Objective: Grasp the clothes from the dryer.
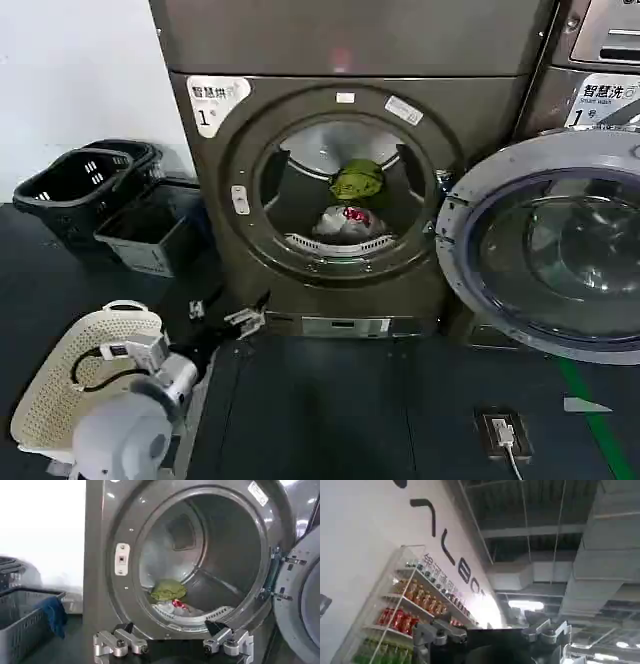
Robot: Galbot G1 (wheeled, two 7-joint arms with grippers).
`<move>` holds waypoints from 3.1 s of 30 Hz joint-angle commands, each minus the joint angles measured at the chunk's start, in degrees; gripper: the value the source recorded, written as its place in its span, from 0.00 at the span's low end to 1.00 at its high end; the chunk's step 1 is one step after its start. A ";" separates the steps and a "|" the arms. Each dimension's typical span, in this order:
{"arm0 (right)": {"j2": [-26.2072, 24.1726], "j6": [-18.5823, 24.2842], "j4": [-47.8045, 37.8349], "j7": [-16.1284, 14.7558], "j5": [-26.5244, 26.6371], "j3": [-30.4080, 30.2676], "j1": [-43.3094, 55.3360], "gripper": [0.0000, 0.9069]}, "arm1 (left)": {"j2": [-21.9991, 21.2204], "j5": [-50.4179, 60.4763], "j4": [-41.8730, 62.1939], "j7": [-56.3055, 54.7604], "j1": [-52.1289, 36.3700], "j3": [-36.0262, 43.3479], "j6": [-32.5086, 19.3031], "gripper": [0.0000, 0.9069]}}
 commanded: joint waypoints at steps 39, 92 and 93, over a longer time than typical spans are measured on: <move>0.50 5.27 -3.41 0.10 -1.79 -1.37 1.45 1.00 | 0.03 4.38 -0.24 1.37 1.53 1.85 2.34 1.00; 0.45 6.11 -4.65 -0.26 -4.74 -1.05 1.67 1.00 | -1.95 6.19 1.09 2.27 0.54 3.72 0.42 1.00; 0.46 6.15 -4.62 -0.27 -4.70 -1.07 1.67 1.00 | -1.93 6.25 1.12 2.27 0.49 3.72 0.40 1.00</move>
